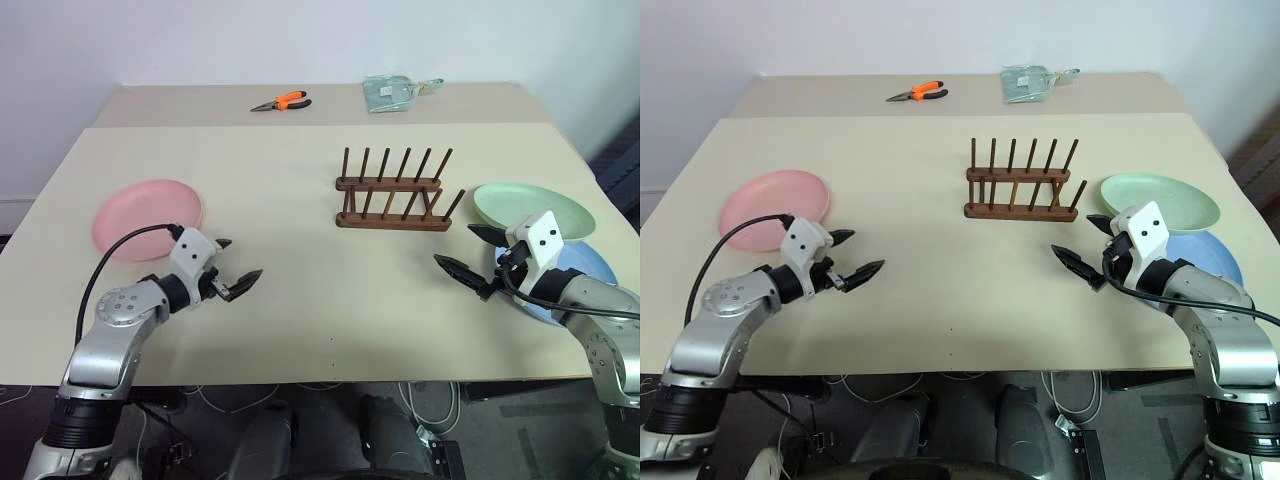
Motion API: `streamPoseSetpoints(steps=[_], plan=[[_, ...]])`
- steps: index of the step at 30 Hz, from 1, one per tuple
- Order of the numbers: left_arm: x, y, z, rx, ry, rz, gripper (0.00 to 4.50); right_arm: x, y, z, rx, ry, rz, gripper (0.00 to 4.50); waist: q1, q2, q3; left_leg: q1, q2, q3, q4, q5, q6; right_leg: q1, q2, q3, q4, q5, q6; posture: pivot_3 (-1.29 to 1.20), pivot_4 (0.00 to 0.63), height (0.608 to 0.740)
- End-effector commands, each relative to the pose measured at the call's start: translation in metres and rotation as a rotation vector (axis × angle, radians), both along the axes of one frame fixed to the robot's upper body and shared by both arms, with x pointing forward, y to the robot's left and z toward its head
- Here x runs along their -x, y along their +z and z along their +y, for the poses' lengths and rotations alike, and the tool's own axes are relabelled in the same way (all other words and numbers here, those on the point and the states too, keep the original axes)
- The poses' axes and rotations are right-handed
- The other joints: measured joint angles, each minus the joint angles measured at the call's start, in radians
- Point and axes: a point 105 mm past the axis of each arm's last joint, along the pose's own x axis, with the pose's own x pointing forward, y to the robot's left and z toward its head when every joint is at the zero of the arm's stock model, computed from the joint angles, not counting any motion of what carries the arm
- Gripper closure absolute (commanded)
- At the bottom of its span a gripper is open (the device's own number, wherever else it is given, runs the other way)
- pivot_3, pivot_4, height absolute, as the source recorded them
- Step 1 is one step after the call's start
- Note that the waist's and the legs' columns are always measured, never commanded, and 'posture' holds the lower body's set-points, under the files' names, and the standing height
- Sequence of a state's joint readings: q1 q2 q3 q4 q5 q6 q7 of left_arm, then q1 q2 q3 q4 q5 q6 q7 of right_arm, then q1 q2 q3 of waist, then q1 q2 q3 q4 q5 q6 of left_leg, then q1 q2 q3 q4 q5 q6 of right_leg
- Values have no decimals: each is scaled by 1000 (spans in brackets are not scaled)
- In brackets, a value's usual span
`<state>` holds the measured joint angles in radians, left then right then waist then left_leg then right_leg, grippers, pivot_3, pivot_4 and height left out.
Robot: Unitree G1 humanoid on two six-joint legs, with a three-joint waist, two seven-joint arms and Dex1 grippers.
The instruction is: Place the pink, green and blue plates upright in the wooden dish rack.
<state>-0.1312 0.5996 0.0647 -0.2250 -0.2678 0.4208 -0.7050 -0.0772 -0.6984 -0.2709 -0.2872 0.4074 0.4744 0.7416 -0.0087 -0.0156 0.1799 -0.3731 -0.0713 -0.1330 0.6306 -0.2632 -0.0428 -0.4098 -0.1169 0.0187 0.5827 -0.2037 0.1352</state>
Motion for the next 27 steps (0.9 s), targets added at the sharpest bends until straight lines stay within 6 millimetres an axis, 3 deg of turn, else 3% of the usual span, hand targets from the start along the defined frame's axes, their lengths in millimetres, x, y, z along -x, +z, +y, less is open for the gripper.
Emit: streamPoseSetpoints(steps=[1, 7, 10, 13, 20, 27], plan=[[-2, 12, -2, 3, -5, -34, 0, -5, 2, 3, 5, 1, -36, 32, 0, 0, 0, 0, 0, 0, 0, 0, 0, 0, 0, 0, 0, 0, 0, 0, 150, 740], [-6, 6, -1, 4, -32, -7, 0, -9, -1, 7, 23, 6, -44, 32, 0, 0, 0, 0, 0, 0, 0, 0, 0, 0, 0, 0, 0, 0, 0, 0, 150, 740], [-12, 0, -10, 6, -110, 26, 0, -2, -5, 17, 23, 46, -20, 32, 2, 0, 0, 0, 0, 0, 0, 0, 0, 0, 0, 0, 0, 0, 0, 0, 150, 740], [-31, -5, -27, 2, -172, 32, 0, 4, -8, 29, 30, 52, -34, 32, 14, 0, 0, 0, -1, 0, 1, 0, 0, 0, 0, -1, 0, 0, 0, 0, 150, 740], [-91, -13, -111, -7, -352, 74, 0, 26, -20, 72, -52, 29, -45, 32, 35, -3, 0, -1, -3, -1, 2, 0, 0, 1, 0, -1, -1, 3, 3, 0, 150, 740], [-101, -22, -156, -102, -425, 96, 0, 39, -18, 75, -65, -81, -74, 32, 20, -4, 0, 0, -2, 0, 1, -1, 1, 0, 0, -1, -1, 1, 6, 0, 150, 740]])
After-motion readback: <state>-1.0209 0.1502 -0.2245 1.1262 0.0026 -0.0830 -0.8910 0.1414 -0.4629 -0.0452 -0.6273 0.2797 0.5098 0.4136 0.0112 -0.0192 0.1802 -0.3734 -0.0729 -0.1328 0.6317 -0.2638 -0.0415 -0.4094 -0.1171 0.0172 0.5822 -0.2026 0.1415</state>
